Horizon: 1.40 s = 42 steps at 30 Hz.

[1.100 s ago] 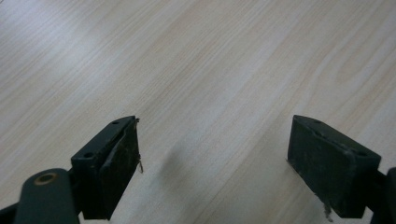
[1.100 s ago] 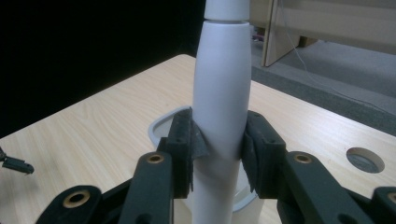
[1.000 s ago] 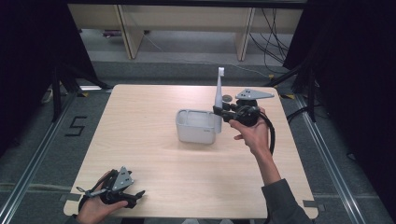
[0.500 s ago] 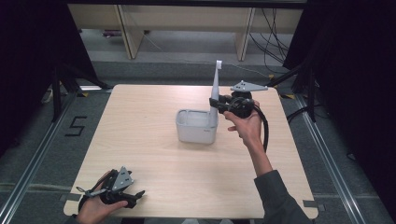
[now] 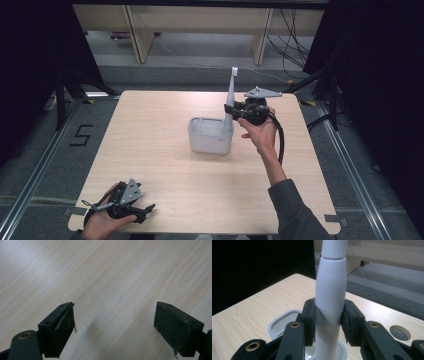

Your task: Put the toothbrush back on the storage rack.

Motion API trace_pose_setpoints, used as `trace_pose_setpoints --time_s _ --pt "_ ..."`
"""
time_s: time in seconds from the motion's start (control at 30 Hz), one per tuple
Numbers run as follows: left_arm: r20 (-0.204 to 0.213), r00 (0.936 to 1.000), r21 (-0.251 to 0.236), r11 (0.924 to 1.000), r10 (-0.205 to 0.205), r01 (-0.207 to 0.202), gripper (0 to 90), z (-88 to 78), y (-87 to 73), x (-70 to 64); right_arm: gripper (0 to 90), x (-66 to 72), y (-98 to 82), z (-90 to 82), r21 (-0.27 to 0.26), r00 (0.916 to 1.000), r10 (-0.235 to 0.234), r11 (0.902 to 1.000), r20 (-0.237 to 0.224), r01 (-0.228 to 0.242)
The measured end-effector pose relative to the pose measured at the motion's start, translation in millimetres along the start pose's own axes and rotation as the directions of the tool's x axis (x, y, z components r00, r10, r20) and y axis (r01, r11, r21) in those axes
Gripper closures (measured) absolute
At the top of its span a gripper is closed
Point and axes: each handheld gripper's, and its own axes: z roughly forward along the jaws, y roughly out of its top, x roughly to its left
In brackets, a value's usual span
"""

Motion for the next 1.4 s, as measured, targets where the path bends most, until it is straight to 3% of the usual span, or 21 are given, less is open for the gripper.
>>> trace_pose_setpoints --time_s 0.17,0.23,0.27,0.33,0.37,0.43,0.47,0.53,0.57,0.63,0.67,0.73,0.8,0.83,1.0,1.3,1.37,1.4 --pt "0.003 1.0 0.001 1.0 0.0 0.0 16.2 0.1 -0.2 0.6 66.4 0.6 -1.6 4.7 -0.007 0.9996 -0.028 0.9996 0.005 0.028" --pt "0.0 1.0 -0.003 1.0 -0.003 0.003 16.3 -0.1 -0.1 -0.1 66.4 1.1 -3.2 4.9 0.01 0.9998 -0.014 0.9999 0.014 0.014" --pt "0.001 1.0 -0.002 1.0 -0.003 0.003 16.2 -0.1 -0.1 -0.1 66.4 -0.4 -3.7 5.2 0.009 0.9991 -0.035 0.9994 0.026 0.034" --pt "0.005 1.0 -0.004 1.0 -0.005 0.005 16.2 0.6 -0.4 0.0 66.4 0.6 -6.0 5.8 0.016 0.9998 -0.002 0.9999 0.019 0.001" --pt "0.005 1.0 -0.004 1.0 -0.007 0.007 16.2 0.6 -0.5 0.0 66.4 -1.2 -7.0 6.2 0.016 0.9997 -0.02 0.9997 0.017 0.019" --pt "0.005 1.0 -0.004 1.0 -0.006 0.006 16.2 0.6 -0.4 0.0 66.4 -1.2 -9.6 7.3 0.014 0.9997 -0.005 0.9999 0.022 0.005" --pt "0.004 1.0 0.001 1.0 -0.002 0.002 16.2 0.3 -0.3 0.3 66.4 -2.6 -10.3 7.5 0.021 0.9994 -0.025 0.9995 0.025 0.025" --pt "0.005 1.0 -0.004 1.0 -0.006 0.006 16.2 0.7 -0.4 -0.1 66.4 -1.4 -12.6 8.8 0.02 0.9997 -0.002 0.9998 0.022 0.002" --pt "0.006 1.0 -0.004 1.0 -0.007 0.007 16.2 0.7 -0.5 -0.2 66.4 -3.1 -13.2 9.0 0.02 0.9991 -0.027 0.9995 0.032 0.026" --pt "0.006 0.9998 -0.004 0.9998 -0.017 0.017 16.2 0.7 -0.8 -0.4 66.4 -0.7 -14.7 8.9 0.04 0.9996 -0.001 0.9992 0.029 0.0" --pt "0.006 0.9999 -0.004 0.9999 -0.015 0.015 16.2 0.8 -0.8 -0.3 66.4 -2.5 -15.6 10.1 0.034 0.9989 -0.028 0.9991 0.038 0.026" --pt "0.006 1.0 -0.004 1.0 -0.006 0.006 16.2 0.8 -0.7 0.0 66.4 -2.7 -16.7 11.1 0.04 0.9994 -0.025 0.9989 0.025 0.024" --pt "0.006 1.0 -0.003 1.0 -0.008 0.008 16.2 0.8 -0.8 -0.1 66.4 -3.1 -18.0 11.7 0.041 0.9984 -0.038 0.9985 0.042 0.036" --pt "0.005 1.0 -0.004 1.0 -0.008 0.008 16.2 0.9 -0.8 0.0 66.5 -1.5 -18.7 11.5 0.048 0.9993 -0.013 0.9988 0.034 0.011" --pt "0.002 0.9999 -0.002 0.9999 -0.01 0.01 16.2 1.2 -0.8 -0.4 66.5 -1.4 -22.0 14.1 0.058 0.9985 -0.039 0.9976 0.039 0.037" --pt "0.002 1.0 -0.003 1.0 -0.005 0.005 16.2 0.5 -0.4 -0.4 66.6 -0.3 -30.6 17.8 0.091 0.9987 -0.025 0.9956 0.045 0.021" --pt "0.001 0.9999 -0.005 0.9999 -0.015 0.015 16.2 0.9 -0.6 -1.1 66.6 -1.8 -31.9 18.6 0.095 0.9973 -0.059 0.994 0.044 0.055" --pt "0.002 0.9999 -0.003 0.9999 -0.011 0.011 16.2 1.0 -0.6 -0.5 66.7 0.4 -33.1 19.3 0.102 0.9989 -0.026 0.9946 0.038 0.022"
